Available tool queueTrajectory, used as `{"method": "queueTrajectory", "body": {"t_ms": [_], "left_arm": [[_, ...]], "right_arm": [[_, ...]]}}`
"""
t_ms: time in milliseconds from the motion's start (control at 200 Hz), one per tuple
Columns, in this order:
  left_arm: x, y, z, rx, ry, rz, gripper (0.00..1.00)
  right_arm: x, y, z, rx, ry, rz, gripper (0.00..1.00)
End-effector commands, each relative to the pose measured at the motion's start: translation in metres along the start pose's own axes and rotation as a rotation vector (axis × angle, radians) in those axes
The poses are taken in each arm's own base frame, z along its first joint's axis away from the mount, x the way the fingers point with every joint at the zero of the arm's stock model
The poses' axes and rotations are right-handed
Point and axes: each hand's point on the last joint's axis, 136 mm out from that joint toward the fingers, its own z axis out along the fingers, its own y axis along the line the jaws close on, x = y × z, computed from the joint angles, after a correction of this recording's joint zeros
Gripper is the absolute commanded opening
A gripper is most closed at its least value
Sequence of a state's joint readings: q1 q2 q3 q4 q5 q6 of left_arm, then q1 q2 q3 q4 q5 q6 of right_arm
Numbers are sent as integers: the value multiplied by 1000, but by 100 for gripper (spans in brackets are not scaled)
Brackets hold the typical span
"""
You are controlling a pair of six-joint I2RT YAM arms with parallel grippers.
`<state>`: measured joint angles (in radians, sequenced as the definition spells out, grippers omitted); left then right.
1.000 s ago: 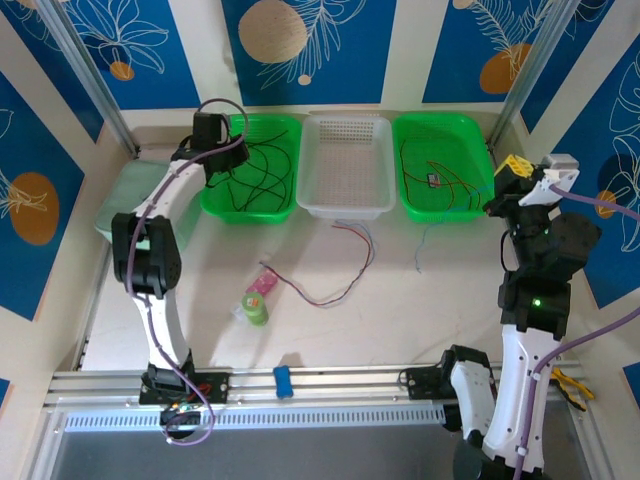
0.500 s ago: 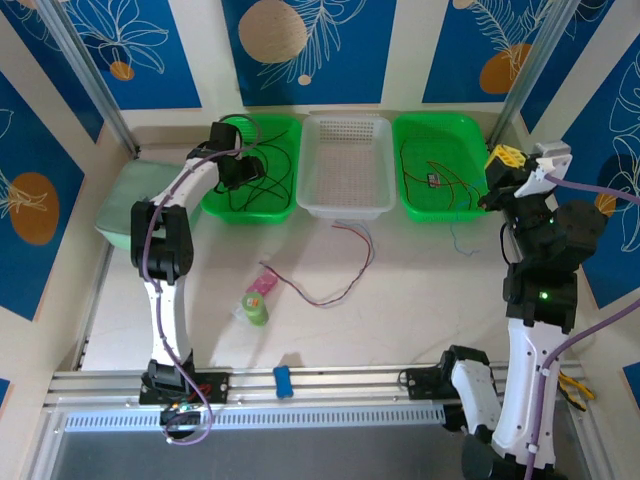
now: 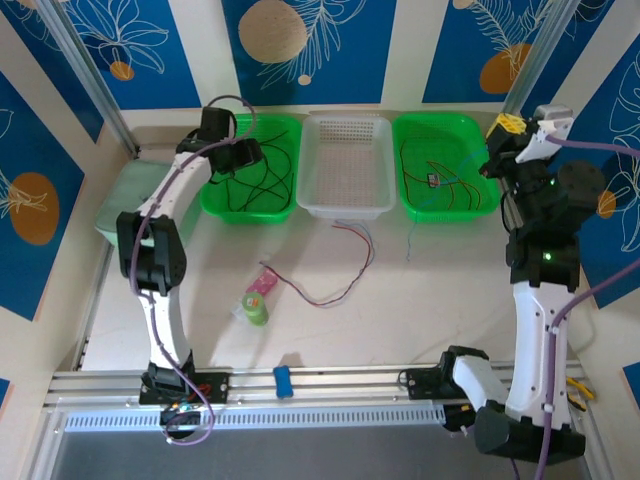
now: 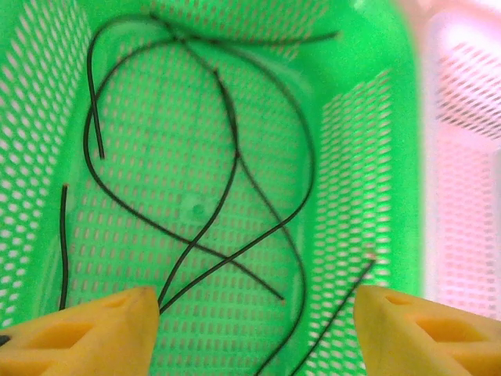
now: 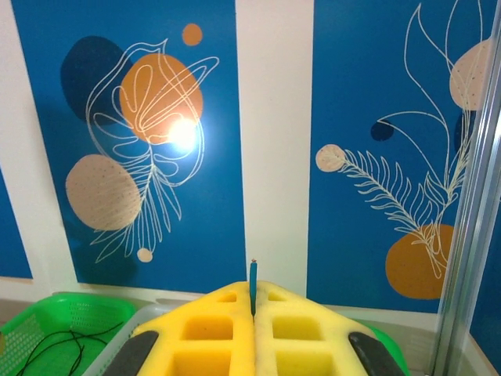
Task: Untangle the cables
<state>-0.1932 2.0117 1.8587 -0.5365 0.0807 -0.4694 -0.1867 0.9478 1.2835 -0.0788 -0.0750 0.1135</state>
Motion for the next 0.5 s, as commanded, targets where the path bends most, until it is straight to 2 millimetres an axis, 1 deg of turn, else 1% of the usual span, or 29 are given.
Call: {"method": "queueTrajectory", "body": {"t_ms": [0,105,200,370,495], "left_arm": [[-20,-25,-49,74,-94,15,67],[-13,-29,-67,92,-104,12,67],[-6,-30,-79,105,-108,8,67],[12,-35,-89,135,-88,-3,67],[26,-41,-95,160,-71,-8,68]], "right_arm": [[-34,-4,10,27,-110,10,0],[-41,-1,27,9,-119,34,0],[-47,3,36,-8,-125,35,0],[-53,2,48,-4,-137,40,0],[-68,8,58,-30,-171,52,0]]}}
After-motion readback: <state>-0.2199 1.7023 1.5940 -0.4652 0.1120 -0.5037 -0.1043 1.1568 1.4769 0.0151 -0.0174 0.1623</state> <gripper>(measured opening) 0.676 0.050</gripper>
